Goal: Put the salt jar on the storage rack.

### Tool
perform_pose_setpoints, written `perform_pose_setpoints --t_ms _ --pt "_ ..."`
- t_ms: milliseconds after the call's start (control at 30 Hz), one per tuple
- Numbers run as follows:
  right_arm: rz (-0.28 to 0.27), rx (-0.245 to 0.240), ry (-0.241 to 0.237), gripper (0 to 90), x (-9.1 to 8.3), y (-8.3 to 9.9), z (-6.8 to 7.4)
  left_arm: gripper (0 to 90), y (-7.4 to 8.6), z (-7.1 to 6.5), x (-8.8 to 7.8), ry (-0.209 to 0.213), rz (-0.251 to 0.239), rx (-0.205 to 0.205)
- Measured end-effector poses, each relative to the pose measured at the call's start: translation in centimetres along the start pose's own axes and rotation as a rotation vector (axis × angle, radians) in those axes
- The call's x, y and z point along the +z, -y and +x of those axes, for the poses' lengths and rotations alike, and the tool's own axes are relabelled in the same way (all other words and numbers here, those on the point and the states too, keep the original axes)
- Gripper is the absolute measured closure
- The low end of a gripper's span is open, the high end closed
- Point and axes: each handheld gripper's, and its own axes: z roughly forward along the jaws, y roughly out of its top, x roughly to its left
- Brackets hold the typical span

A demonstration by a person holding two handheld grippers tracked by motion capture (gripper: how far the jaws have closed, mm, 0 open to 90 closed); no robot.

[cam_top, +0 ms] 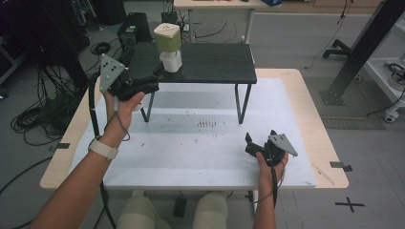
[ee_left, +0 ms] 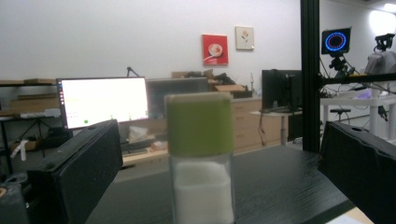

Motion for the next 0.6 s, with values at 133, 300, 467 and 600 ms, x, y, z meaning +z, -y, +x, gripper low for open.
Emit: perform_pose_setpoints --t_ms 133,300,467,600 --pt "0.0 -0.001 0.001 2.8 0.0 0.0 0.0 0.7 0.5 0.2 -0.5 -0.002 -0.001 -0.001" --pt "0.001 -0.001 0.002 2.9 0.0 0.0 0.0 1.1 1.3 0.2 -1.2 0.002 -0.005 0.015" --pt "0.003 -0.001 0.001 2.8 0.0 0.0 0.0 1.2 2.3 0.4 -2.0 0.001 -0.003 0.022" --pt "0.003 -0.003 0.001 2.9 0.0 0.0 0.0 1.8 3.4 0.4 -3.0 -0.002 -0.006 0.034"
